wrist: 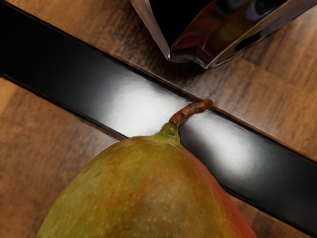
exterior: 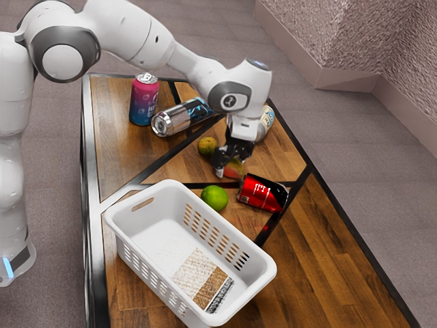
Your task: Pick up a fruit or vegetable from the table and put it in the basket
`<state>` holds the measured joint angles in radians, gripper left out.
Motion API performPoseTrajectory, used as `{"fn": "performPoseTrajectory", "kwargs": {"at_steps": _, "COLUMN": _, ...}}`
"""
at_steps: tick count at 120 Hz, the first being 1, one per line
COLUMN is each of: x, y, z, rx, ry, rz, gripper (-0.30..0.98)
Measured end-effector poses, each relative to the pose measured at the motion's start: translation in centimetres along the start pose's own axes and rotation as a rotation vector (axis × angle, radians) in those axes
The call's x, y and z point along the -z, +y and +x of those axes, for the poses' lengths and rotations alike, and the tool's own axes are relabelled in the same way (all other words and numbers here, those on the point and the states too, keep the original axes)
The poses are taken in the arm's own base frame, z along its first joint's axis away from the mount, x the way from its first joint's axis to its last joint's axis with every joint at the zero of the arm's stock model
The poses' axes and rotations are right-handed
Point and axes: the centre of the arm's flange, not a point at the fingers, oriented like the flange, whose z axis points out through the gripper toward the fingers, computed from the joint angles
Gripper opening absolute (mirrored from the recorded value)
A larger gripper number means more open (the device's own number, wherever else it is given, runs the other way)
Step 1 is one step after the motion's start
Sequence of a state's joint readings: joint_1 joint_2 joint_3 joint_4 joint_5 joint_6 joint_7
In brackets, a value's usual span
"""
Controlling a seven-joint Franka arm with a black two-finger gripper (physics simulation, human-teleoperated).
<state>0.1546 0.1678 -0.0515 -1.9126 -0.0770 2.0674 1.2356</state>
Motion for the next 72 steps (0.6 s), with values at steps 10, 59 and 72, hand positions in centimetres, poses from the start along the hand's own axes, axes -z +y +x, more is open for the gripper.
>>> {"fn": "performPoseTrajectory", "kwargs": {"at_steps": 10, "x": 0.2, "y": -0.2, "z": 0.1, "rx": 0.001, "ry": 0.006, "rz": 0.021, "gripper": 0.43}}
{"fn": "performPoseTrajectory", "kwargs": {"at_steps": 59, "x": 25.7, "y": 13.4, "z": 5.9, "rx": -0.177, "ry": 0.113, "rz": 0.371, "gripper": 0.43}}
{"fn": "performPoseTrajectory", "kwargs": {"at_steps": 72, "x": 24.9, "y": 24.6, "z": 14.9, "rx": -0.437, "ry": 0.109, "rz": 0.281, "gripper": 0.41}}
